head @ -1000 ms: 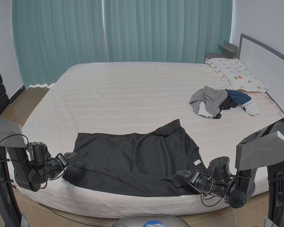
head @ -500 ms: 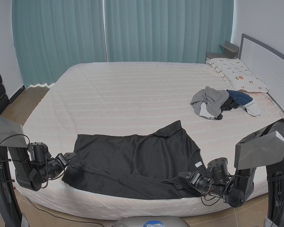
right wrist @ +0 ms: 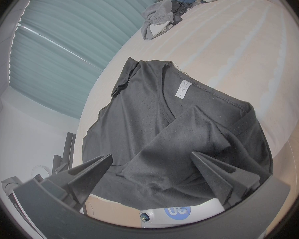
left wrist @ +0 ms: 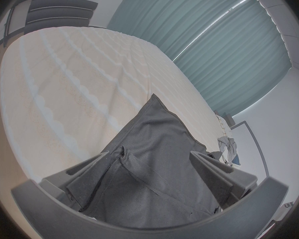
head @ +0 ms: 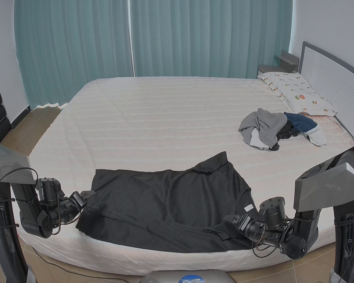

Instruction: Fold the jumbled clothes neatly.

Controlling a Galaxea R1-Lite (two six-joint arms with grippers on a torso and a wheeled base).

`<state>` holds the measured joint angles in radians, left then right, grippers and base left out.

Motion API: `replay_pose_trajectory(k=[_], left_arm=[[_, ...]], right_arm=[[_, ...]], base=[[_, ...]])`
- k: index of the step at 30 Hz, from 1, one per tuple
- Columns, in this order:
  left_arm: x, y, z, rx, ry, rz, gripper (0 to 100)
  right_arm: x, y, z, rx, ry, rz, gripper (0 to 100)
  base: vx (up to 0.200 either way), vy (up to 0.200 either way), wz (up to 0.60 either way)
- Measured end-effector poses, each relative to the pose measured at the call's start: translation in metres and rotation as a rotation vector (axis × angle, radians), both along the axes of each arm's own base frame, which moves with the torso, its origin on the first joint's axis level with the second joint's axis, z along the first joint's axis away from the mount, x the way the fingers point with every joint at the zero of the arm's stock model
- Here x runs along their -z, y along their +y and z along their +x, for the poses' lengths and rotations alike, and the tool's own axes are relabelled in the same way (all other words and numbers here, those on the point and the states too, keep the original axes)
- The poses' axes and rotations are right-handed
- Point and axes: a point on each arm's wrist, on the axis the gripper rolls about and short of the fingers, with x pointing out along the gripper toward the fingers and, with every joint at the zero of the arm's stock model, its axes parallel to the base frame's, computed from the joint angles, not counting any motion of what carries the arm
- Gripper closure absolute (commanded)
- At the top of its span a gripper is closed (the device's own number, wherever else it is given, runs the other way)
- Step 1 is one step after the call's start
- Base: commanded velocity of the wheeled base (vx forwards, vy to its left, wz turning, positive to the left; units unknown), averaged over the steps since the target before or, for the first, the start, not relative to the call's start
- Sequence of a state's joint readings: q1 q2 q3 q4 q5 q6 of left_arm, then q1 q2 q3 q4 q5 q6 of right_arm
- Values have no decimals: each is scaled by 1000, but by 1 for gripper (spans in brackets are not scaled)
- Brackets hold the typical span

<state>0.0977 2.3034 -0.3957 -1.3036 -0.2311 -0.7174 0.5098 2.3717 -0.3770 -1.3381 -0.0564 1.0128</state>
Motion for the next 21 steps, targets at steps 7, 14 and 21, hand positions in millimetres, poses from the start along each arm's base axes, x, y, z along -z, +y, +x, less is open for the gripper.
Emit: replay_pose_trajectory(k=[7, 14, 21], left_arm=[[1, 1, 1, -3, 1, 1, 0], [2, 1, 1, -3, 2, 2, 0], [2, 1, 1, -3, 2, 3, 0]], right_arm=[[-2, 0, -14, -25, 50, -32, 0], [-2, 3, -18, -40, 79, -50, 0], [-2, 3, -17, -39, 80, -50, 100]], base=[[0, 0, 0], [0, 0, 0], [0, 0, 0]])
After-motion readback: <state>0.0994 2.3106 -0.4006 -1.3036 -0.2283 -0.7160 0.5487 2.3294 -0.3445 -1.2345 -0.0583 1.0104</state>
